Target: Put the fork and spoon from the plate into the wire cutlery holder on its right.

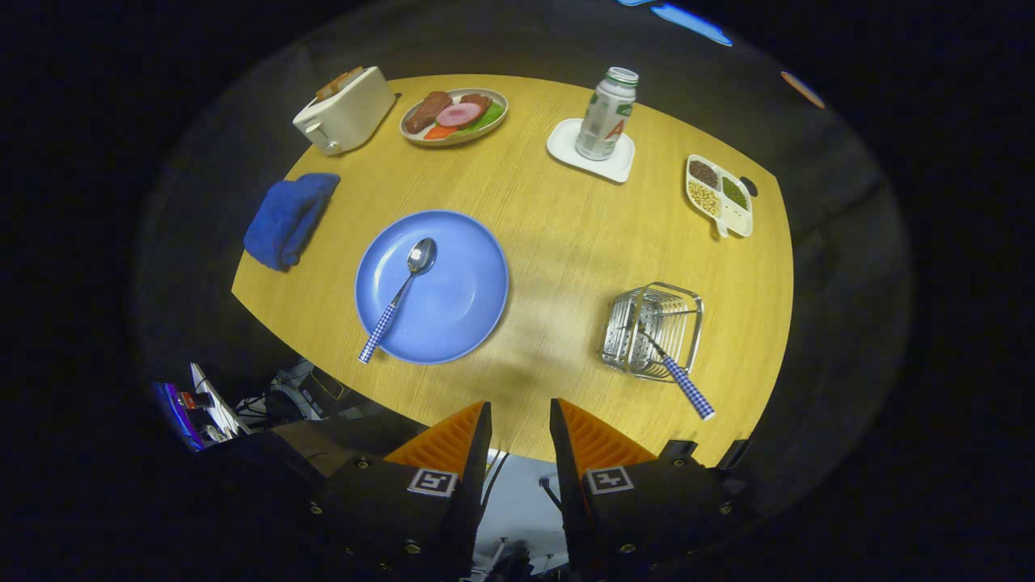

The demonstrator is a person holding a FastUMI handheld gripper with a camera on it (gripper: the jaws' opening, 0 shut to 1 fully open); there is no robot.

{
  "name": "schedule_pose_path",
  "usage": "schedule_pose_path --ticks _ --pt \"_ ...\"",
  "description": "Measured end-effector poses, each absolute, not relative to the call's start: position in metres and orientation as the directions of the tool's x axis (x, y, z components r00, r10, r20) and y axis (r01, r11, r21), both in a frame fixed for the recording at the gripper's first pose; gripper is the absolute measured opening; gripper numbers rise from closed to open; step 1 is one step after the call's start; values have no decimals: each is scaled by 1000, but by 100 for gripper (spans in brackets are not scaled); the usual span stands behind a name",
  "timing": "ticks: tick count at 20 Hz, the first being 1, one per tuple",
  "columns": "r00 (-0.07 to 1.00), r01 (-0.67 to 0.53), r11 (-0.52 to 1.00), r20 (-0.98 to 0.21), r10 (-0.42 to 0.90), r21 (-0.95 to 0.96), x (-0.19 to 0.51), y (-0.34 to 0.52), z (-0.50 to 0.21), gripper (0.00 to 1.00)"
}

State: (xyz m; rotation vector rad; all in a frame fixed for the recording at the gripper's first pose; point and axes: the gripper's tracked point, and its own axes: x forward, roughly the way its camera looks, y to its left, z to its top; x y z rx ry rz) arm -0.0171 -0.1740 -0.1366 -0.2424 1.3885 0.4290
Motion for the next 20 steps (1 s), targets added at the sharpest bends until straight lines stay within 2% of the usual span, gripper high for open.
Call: schedule_pose_path --ticks 5,11,20 --pt "144 -448 888 -973 183 101 -30 -121 -148 44" --pt "116 -492 862 -972 204 122 -43 -85 -156 44" --pt "162 -382 906 -952 261 183 -30 -59 -163 44"
